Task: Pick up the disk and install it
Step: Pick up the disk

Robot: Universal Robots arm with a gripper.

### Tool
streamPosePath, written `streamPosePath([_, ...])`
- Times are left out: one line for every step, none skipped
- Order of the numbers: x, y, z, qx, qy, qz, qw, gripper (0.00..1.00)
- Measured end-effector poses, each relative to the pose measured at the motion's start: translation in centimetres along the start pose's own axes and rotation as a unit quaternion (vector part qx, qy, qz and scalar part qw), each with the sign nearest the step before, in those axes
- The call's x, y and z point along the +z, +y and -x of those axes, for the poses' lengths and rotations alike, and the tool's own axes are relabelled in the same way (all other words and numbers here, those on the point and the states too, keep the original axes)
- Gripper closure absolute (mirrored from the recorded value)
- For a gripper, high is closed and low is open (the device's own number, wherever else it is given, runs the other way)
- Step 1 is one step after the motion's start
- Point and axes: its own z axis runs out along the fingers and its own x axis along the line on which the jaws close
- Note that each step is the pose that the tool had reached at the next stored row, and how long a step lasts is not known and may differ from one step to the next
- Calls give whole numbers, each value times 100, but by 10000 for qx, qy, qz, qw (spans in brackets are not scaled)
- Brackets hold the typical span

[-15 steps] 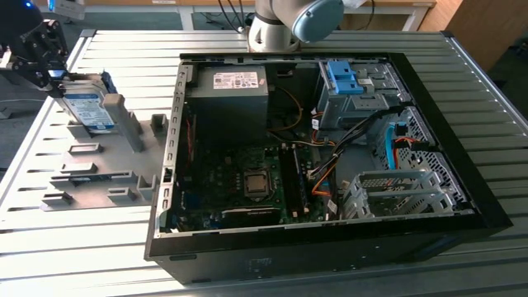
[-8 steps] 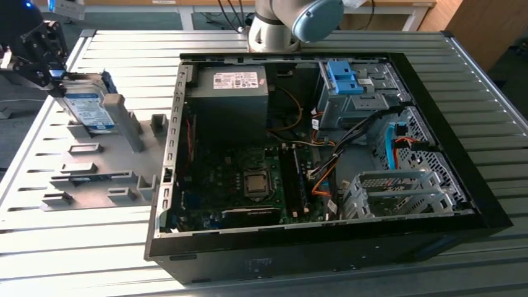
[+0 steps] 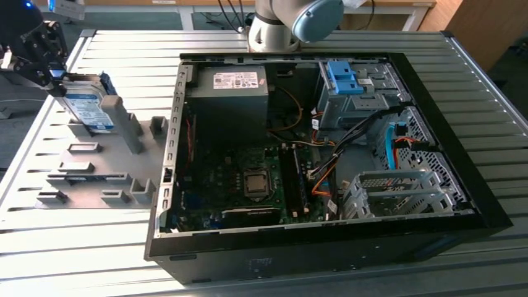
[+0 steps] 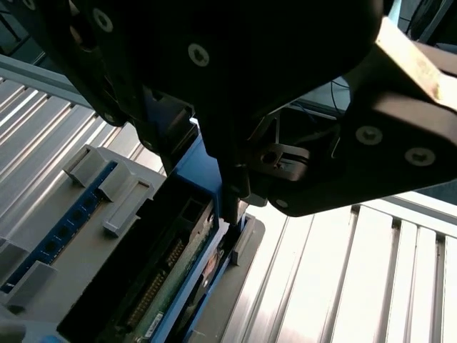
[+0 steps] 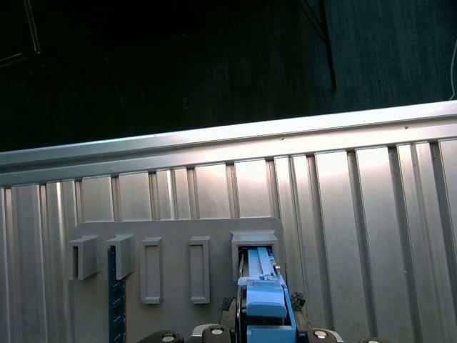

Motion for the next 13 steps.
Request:
streamPosePath([0, 0, 0, 0, 0, 0, 10000, 63])
streamPosePath([0, 0, 0, 0, 0, 0, 10000, 63])
streamPosePath([0, 0, 0, 0, 0, 0, 10000, 63])
streamPosePath([0, 0, 0, 0, 0, 0, 10000, 63])
streamPosePath([0, 0, -1, -2, 0, 0, 10000, 63])
streamPosePath([1, 0, -3, -27, 0, -1, 10000, 63])
streamPosePath([2, 0, -3, -87, 0, -1, 10000, 63])
streamPosePath([2, 0, -4, -165, 1, -2, 9999, 63])
streamPosePath([3, 0, -4, -241, 1, -2, 9997, 63])
streamPosePath([4, 0, -4, -310, 1, -3, 9995, 63])
streamPosePath([5, 0, -5, -372, 1, -4, 9993, 63])
streamPosePath([5, 0, -5, -411, 1, -4, 9992, 63])
streamPosePath([5, 0, -5, -430, 1, -5, 9991, 63])
